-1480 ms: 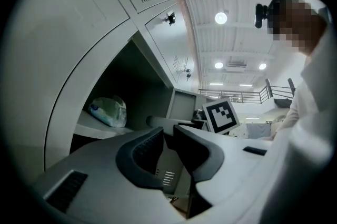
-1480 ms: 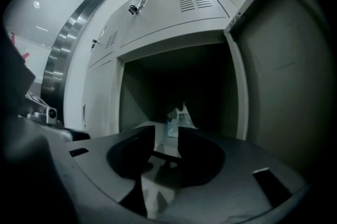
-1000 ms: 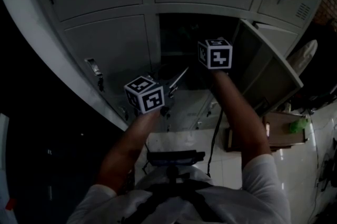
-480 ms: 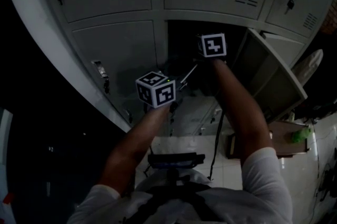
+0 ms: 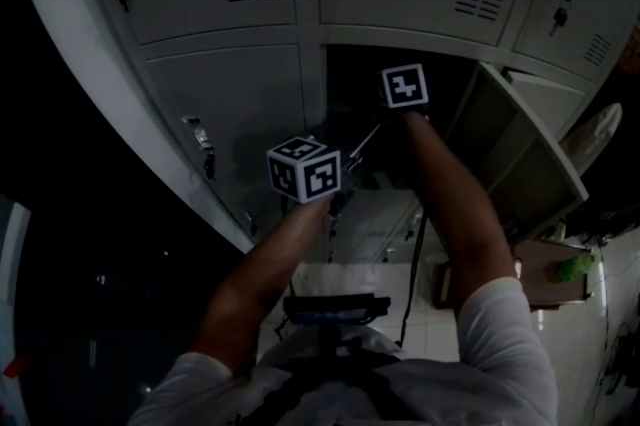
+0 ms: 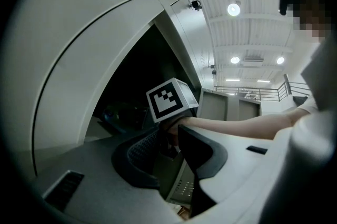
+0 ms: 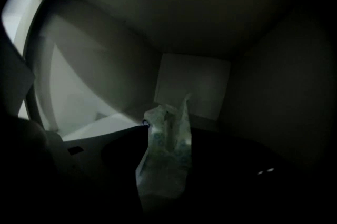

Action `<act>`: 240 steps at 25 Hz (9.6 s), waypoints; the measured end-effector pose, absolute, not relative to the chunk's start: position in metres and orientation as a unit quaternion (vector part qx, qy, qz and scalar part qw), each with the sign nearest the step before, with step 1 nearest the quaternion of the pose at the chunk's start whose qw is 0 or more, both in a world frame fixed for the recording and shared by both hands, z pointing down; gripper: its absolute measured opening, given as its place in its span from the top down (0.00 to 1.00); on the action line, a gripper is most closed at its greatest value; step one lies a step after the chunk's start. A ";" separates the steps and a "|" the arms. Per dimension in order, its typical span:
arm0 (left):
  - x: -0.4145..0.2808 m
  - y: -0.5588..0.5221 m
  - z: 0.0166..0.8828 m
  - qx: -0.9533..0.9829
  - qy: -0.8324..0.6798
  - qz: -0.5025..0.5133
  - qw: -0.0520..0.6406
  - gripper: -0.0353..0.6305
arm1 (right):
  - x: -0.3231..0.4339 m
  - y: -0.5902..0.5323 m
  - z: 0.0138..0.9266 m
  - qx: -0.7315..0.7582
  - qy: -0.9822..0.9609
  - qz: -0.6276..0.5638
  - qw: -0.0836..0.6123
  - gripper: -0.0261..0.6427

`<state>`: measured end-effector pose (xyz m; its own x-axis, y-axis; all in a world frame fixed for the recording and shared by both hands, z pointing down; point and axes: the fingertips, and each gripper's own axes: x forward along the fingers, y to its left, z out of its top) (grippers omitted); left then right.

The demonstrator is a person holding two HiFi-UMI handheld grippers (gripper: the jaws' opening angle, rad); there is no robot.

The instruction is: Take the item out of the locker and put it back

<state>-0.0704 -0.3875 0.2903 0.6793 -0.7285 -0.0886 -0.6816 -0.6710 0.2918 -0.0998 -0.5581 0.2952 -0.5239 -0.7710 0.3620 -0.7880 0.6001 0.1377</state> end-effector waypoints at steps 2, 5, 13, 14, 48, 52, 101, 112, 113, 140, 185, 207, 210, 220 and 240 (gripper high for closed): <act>-0.071 -0.387 0.289 0.909 -0.388 -0.101 0.118 0.80 | -0.102 -0.557 0.294 0.443 -0.875 0.027 0.194 0.64; -0.072 -0.386 0.290 0.908 -0.388 -0.103 0.119 0.80 | -0.098 -0.557 0.296 0.452 -0.869 0.017 0.201 0.76; -0.073 -0.374 0.292 0.909 -0.385 -0.107 0.118 0.80 | -0.086 -0.541 0.283 0.462 -0.869 0.005 0.179 0.96; -0.072 -0.371 0.292 0.910 -0.384 -0.108 0.116 0.80 | -0.084 -0.537 0.283 0.459 -0.870 0.010 0.178 0.96; -0.057 -0.281 0.282 0.924 -0.335 -0.151 0.108 0.80 | -0.016 -0.377 0.258 0.451 -0.888 -0.019 0.086 0.96; -0.059 -0.275 0.286 0.923 -0.334 -0.152 0.115 0.80 | -0.007 -0.366 0.261 0.454 -0.887 -0.009 0.081 0.96; -0.069 -0.161 0.368 0.922 -0.288 -0.143 0.215 0.95 | 0.057 -0.202 0.377 0.452 -0.879 0.134 0.068 0.96; -0.064 -0.159 0.375 0.923 -0.281 -0.137 0.224 0.95 | 0.059 -0.208 0.387 0.455 -0.876 0.139 0.079 0.96; -0.064 -0.160 0.374 0.922 -0.282 -0.141 0.226 0.95 | 0.059 -0.209 0.387 0.455 -0.876 0.139 0.078 0.96; -0.076 -0.203 0.359 0.923 -0.306 -0.131 0.194 0.95 | 0.049 -0.250 0.364 0.458 -0.879 0.099 0.088 0.96; -0.058 -0.366 0.286 0.930 -0.328 -0.107 0.129 0.94 | -0.070 -0.527 0.279 0.484 -0.850 -0.014 0.207 0.96; -0.071 -0.354 0.294 0.917 -0.353 -0.123 0.135 0.94 | -0.078 -0.533 0.288 0.455 -0.869 0.004 0.197 0.63; -0.071 -0.351 0.293 0.918 -0.352 -0.124 0.134 0.94 | -0.072 -0.528 0.281 0.461 -0.868 0.001 0.186 0.62; -0.072 -0.336 0.290 0.920 -0.350 -0.128 0.122 0.94 | -0.068 -0.485 0.267 0.451 -0.878 -0.010 0.160 0.62; -0.072 -0.285 0.293 0.926 -0.322 -0.144 0.131 0.94 | -0.046 -0.382 0.274 0.412 -0.905 0.001 0.105 0.62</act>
